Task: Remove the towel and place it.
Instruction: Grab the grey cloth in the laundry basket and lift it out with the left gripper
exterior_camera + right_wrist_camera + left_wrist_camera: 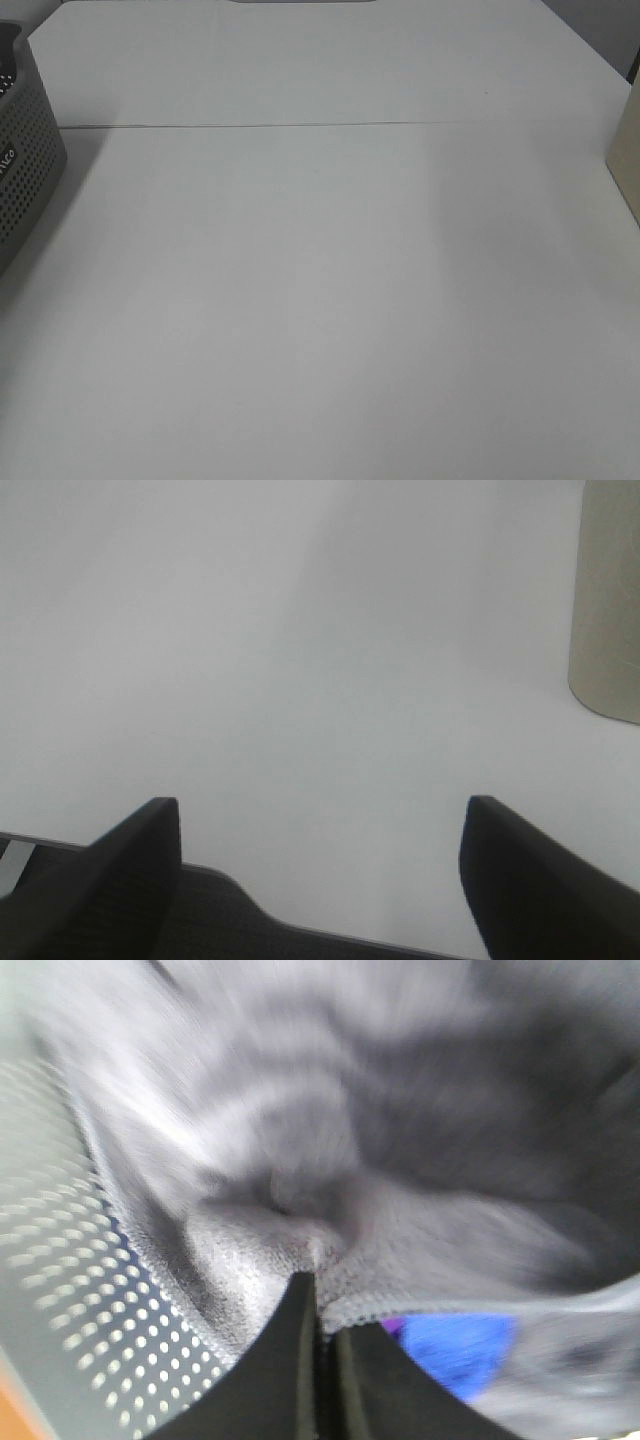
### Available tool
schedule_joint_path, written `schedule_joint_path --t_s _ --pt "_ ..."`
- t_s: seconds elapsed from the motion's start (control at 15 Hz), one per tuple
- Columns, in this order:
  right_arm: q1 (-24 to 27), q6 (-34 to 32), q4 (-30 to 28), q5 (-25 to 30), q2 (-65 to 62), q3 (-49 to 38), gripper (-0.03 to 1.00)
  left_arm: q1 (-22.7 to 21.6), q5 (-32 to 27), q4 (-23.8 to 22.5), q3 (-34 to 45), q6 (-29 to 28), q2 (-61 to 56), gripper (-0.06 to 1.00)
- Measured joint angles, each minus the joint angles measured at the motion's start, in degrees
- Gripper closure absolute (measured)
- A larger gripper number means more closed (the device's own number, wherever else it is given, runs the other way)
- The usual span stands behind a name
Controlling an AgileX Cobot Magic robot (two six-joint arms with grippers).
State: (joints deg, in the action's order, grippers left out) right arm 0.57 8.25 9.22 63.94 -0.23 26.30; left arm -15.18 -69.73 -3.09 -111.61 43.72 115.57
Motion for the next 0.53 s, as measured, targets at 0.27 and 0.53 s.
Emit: schedule_joint_path --t_s 0.27,0.53 --pt "0.0 0.0 0.0 0.0 0.0 0.0 0.21 3.27 -0.17 8.88 0.0 -1.83 -12.78 0.94" --pt "0.0 0.0 0.0 0.0 0.0 0.0 0.21 9.63 -0.29 9.28 -0.06 -2.86 -22.0 0.94"
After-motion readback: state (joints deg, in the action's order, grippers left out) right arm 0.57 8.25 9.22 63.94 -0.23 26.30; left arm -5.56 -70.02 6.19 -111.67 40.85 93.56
